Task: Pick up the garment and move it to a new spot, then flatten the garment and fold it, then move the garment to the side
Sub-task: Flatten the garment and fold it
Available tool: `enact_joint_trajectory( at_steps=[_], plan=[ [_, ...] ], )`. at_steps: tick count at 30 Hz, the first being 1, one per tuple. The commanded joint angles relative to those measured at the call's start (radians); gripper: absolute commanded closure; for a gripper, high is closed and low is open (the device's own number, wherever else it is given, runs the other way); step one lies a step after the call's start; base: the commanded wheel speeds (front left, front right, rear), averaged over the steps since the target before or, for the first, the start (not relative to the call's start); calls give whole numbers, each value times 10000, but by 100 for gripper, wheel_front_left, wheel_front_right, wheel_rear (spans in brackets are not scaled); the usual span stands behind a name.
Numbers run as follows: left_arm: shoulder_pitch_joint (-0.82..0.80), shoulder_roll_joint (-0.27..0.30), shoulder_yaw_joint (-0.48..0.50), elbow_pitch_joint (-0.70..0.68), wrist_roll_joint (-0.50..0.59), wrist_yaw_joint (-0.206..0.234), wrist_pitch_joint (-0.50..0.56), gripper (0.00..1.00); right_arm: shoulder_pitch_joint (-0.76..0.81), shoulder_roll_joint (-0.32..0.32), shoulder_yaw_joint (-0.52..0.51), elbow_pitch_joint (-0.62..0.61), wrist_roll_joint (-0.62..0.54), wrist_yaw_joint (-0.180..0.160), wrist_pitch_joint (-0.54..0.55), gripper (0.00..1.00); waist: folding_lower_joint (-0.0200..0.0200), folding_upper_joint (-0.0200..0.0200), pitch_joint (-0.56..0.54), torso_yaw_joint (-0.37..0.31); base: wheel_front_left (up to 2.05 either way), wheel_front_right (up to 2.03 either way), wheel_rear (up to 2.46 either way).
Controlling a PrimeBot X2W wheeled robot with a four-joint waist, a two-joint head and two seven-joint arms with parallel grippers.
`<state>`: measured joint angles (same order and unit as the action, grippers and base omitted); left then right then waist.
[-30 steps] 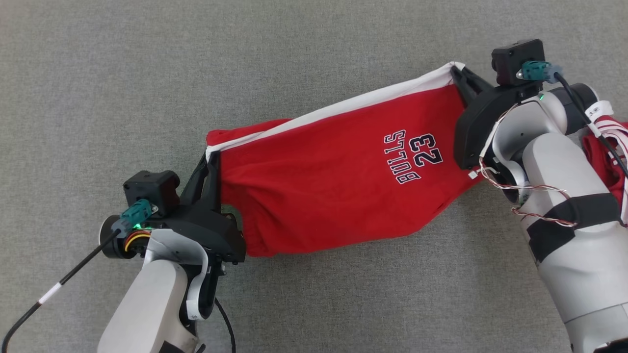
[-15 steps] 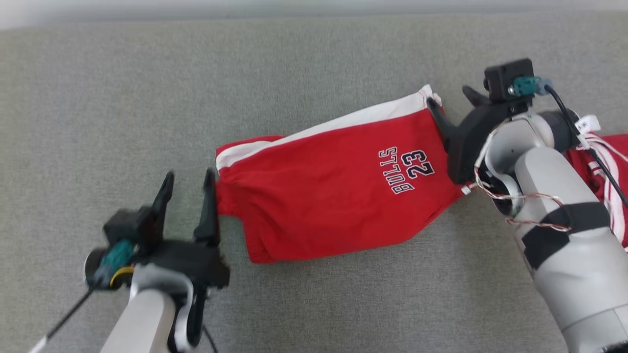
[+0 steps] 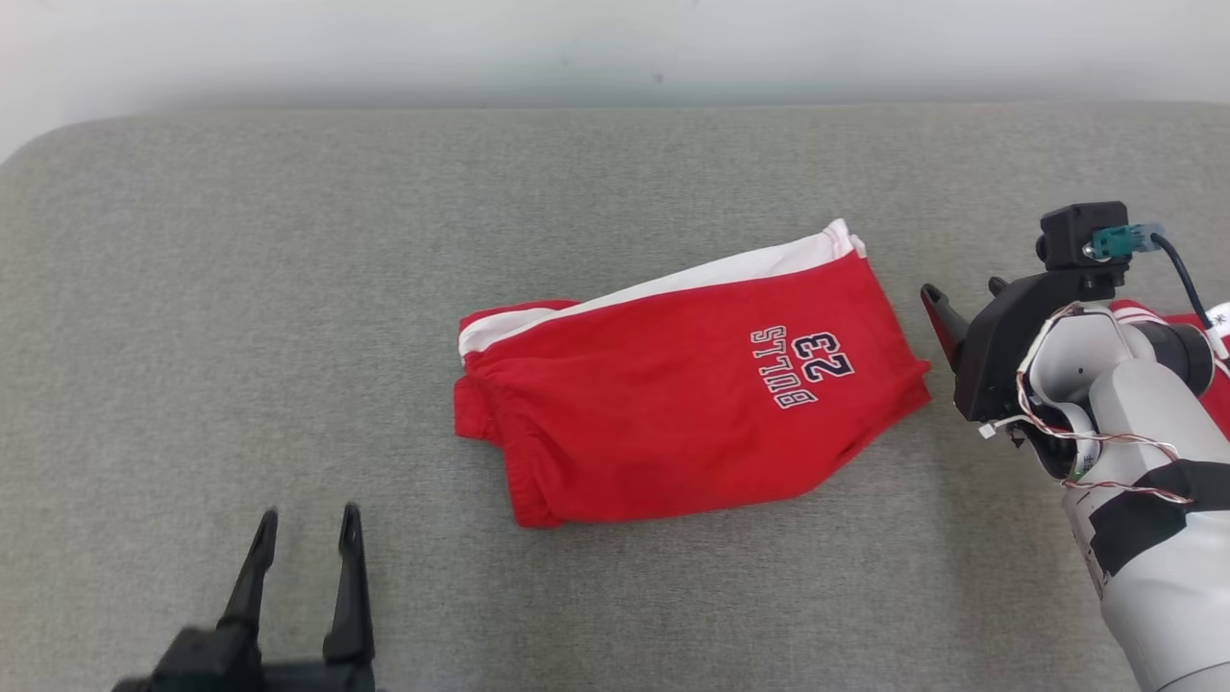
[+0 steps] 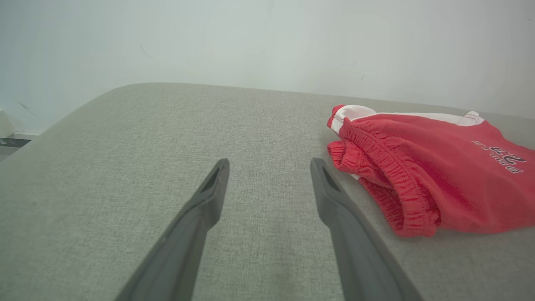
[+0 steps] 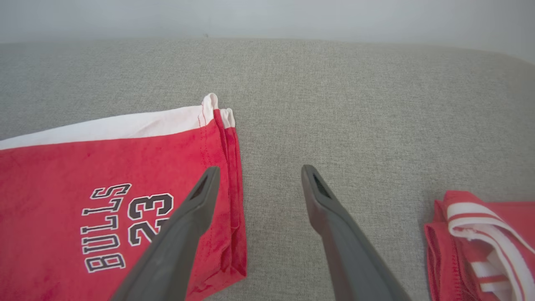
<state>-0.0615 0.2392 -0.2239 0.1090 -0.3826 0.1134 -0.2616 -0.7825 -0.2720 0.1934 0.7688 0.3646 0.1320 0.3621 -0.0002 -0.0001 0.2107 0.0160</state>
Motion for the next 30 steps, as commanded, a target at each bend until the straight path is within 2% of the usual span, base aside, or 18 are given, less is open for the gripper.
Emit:
enact_joint_trajectory(
  at_steps=[1, 6, 13, 20, 28, 29, 30],
  plan=[
    [333, -64, 111, -97, 116, -75, -28, 0, 105, 39, -111, 74, -2, -30, 63, 0, 2, 1, 46, 142, 0, 0, 0],
    [1090, -239, 499, -515, 724, -377, -32, 0, -41, 178, -536, 355, 18, -30, 282, 0, 2, 1, 239, 390, 0, 0, 0],
    [1738, -555, 704, -409, 1094, -1045, -34, 0, -279, 256, -989, 888, -401, -30, 539, 0, 2, 1, 520, 709, 0, 0, 0],
    [1909, -737, 1030, -353, 1325, -1289, -35, 0, -246, 592, -1412, 1565, -472, -29, 1048, 0, 2, 1, 663, 888, 0, 0, 0],
    [1940, -969, 1184, -255, 1441, -1575, -36, 0, 40, 1005, -1189, 2022, -450, 8, 1669, 0, 2, 1, 725, 907, 0, 0, 0],
    [1943, -1003, 1181, -238, 1465, -1584, -36, 0, 81, 986, -1163, 2050, -466, 8, 1700, 13, 2, 1, 726, 911, 0, 0, 0],
    [1964, -1046, 1161, -225, 1488, -1609, -36, 0, 108, 932, -1157, 2053, -525, 8, 1639, 65, 2, 1, 725, 914, 0, 0, 0]
  ],
)
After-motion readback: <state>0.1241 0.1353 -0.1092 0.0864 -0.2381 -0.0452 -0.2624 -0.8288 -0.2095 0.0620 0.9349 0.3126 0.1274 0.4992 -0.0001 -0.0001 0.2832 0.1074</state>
